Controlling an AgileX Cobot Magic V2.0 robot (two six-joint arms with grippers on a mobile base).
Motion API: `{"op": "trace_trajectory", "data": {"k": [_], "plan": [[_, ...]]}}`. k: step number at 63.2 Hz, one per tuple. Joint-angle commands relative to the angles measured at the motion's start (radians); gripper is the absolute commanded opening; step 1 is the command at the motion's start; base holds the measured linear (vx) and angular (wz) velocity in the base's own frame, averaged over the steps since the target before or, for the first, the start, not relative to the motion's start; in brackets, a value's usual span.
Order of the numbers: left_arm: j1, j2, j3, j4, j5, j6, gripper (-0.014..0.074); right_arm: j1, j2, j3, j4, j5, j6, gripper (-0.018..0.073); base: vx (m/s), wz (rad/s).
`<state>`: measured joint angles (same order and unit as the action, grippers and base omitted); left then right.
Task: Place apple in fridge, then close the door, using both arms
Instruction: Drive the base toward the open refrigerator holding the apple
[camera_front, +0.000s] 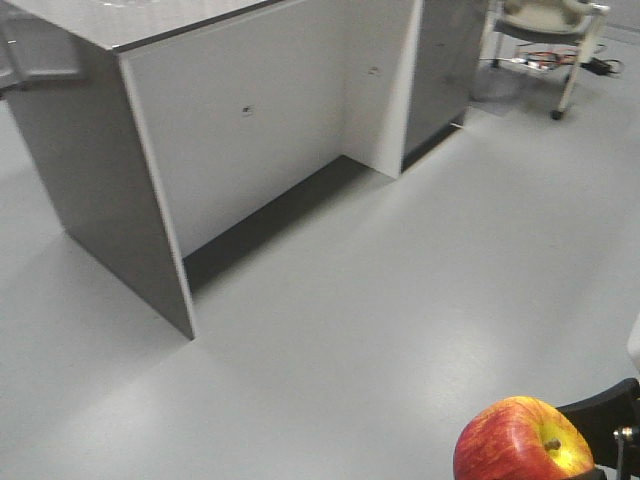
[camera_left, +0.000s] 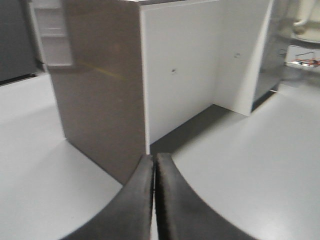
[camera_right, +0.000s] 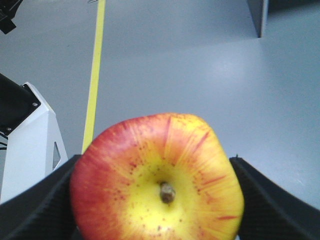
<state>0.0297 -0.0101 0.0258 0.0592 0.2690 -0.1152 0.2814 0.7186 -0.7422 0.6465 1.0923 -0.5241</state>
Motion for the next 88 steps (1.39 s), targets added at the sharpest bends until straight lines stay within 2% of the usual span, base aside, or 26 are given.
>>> {"op": "trace_trajectory", "data": {"k": [1,88], "plan": [[0.000,-0.017,0.021,-0.001,-0.077,-0.003,-0.0006,0.000,-0.002,-0.028,0.050,-0.033,-0.005,0.0377,-0.01,0.46],[0.000,-0.017,0.021,-0.001,-0.077,-0.003,-0.0006,0.000,-0.002,-0.028,0.050,-0.031,-0.005,0.0377,0.01,0.49]]}}
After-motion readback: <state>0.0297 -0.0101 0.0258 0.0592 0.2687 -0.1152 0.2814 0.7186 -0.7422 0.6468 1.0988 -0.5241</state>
